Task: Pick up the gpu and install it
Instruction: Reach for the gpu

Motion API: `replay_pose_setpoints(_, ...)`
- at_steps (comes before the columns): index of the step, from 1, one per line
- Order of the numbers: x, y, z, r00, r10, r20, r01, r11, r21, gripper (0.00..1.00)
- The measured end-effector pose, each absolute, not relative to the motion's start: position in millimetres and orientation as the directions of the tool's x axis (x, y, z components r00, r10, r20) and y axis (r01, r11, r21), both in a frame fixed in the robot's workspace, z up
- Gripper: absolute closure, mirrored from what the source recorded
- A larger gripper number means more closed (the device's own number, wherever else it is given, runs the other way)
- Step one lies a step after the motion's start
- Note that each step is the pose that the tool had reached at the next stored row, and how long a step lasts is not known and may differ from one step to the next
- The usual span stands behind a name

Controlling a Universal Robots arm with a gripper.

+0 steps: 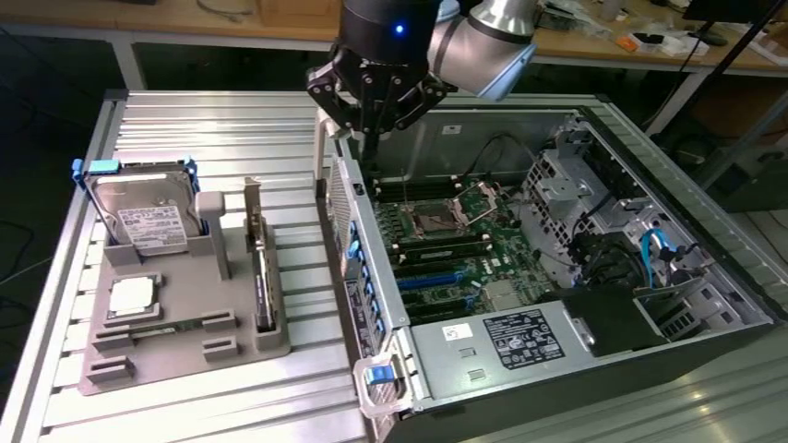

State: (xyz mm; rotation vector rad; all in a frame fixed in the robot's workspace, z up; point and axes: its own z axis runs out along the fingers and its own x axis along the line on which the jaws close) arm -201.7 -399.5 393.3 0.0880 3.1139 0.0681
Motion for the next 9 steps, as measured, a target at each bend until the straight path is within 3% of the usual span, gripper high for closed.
replay_pose_setpoints(9, -212.8, -399.8, 393.3, -1.0, 0.015, -0.024, 0.014, 0.999, 0.044, 0.89)
